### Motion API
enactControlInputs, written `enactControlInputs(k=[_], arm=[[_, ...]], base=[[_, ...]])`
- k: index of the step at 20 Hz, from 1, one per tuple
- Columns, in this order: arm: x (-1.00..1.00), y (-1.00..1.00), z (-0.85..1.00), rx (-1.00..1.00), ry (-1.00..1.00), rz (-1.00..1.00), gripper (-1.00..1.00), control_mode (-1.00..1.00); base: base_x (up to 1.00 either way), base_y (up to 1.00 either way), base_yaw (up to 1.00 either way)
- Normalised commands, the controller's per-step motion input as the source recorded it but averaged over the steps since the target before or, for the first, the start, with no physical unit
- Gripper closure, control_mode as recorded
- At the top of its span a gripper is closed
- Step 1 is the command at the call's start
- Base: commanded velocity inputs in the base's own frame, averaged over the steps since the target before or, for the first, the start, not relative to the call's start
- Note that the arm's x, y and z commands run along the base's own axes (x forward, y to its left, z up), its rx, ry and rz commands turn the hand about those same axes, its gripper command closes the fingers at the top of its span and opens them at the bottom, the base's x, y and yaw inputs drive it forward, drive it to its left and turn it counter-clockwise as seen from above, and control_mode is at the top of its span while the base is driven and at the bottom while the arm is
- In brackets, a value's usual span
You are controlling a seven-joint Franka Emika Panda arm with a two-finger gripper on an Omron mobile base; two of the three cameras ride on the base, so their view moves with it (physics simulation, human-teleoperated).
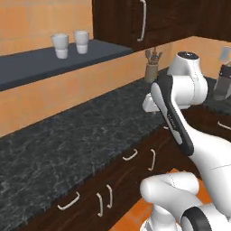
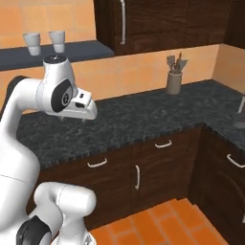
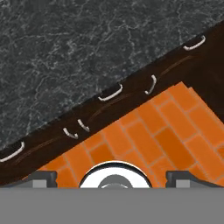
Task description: Navigate to the toaster.
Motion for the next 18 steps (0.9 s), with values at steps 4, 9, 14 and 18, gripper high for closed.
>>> enactControlInputs(k=[4,9,14,18], arm=[[0.0,0.0,0.0,0.0,0.0,0.0,-1.0,1.0],[0.0,0.0,0.0,0.0,0.0,0.0,-1.0,1.0],[0.0,0.0,0.0,0.0,0.0,0.0,-1.0,1.0],[0.0,0.0,0.0,0.0,0.0,0.0,-1.0,1.0]], base=[[0.0,-0.33,-0.78],[0.0,-0.24,-0.77],[0.0,-0.28,-0.77],[0.0,-0.27,-0.8]])
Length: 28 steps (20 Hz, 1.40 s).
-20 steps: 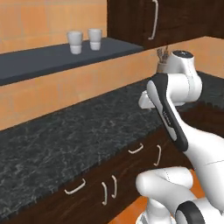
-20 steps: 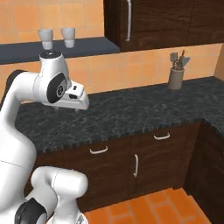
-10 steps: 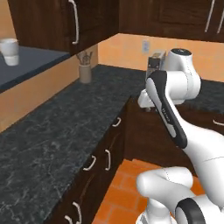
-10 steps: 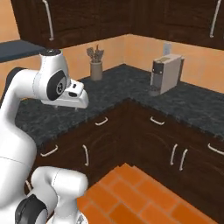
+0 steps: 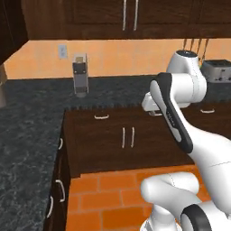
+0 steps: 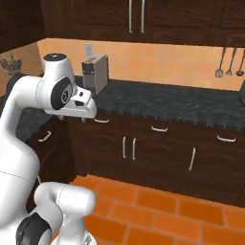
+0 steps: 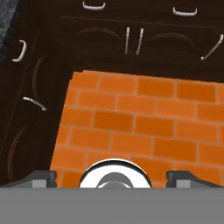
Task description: Navigate to the toaster.
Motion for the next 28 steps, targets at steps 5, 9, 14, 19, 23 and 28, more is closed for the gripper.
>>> enactControlInputs(k=[5,9,14,19,23,28], arm=[[0.0,0.0,0.0,0.0,0.0,0.0,-1.0,1.0],[0.0,0.0,0.0,0.0,0.0,0.0,-1.0,1.0],[0.0,0.0,0.0,0.0,0.0,0.0,-1.0,1.0],[0.0,0.0,0.0,0.0,0.0,0.0,-1.0,1.0],[0.0,0.0,0.0,0.0,0.0,0.0,-1.0,1.0],[0.0,0.0,0.0,0.0,0.0,0.0,-1.0,1.0]], base=[[0.0,-0.27,-0.8],[0.02,-0.27,-0.78],[0.82,-0.05,-0.22],[1.0,-0.44,0.01],[1.0,-0.79,0.17],[1.0,-0.81,0.21]])
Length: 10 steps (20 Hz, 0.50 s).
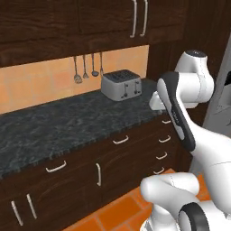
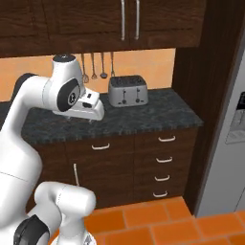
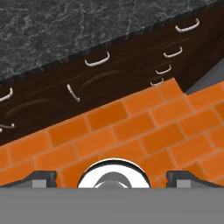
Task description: Navigate to the toaster.
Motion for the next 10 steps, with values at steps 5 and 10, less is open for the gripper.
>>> enactControlInputs(k=[5,10], arm=[[0.0,0.0,0.0,0.0,0.0,0.0,-1.0,1.0],[0.0,0.0,0.0,0.0,0.0,0.0,-1.0,1.0]], base=[[1.0,-0.68,0.18],[1.0,-0.59,0.19]])
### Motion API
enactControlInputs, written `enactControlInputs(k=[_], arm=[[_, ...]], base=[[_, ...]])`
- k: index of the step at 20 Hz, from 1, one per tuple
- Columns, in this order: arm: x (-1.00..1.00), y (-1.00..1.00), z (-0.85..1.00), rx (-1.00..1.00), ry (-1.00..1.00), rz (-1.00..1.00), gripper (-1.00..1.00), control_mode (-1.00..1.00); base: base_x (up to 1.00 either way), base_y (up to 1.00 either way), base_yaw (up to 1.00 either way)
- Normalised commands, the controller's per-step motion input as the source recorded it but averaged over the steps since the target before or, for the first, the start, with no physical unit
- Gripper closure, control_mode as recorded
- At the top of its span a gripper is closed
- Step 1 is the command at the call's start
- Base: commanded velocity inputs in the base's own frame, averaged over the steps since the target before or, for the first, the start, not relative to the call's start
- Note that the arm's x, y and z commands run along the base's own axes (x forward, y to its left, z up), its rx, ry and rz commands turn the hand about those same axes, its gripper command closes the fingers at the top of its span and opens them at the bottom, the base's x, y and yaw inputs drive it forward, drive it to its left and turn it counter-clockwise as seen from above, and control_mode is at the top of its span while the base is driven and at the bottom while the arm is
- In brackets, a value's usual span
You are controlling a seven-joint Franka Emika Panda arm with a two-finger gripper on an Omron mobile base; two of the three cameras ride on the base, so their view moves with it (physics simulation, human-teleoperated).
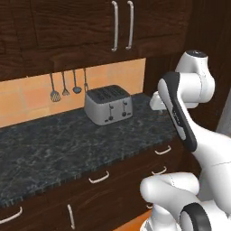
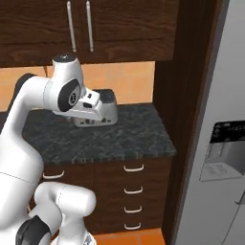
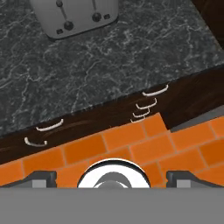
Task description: Navigate to the toaster.
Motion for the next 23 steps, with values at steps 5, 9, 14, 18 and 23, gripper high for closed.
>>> enactControlInputs(k=[5,9,14,18,23], arm=[[0.0,0.0,0.0,0.0,0.0,0.0,-1.0,1.0],[0.0,0.0,0.0,0.0,0.0,0.0,-1.0,1.0],[0.0,0.0,0.0,0.0,0.0,0.0,-1.0,1.0],[0.75,0.0,-0.44,0.0,-0.03,0.12,-1.0,-1.0],[1.0,0.0,-0.51,0.0,-0.09,0.14,-1.0,-1.0]], base=[[1.0,-0.17,0.34],[1.0,0.0,0.31],[1.0,0.0,0.25],[0.25,0.0,0.04],[0.0,0.0,0.0]])
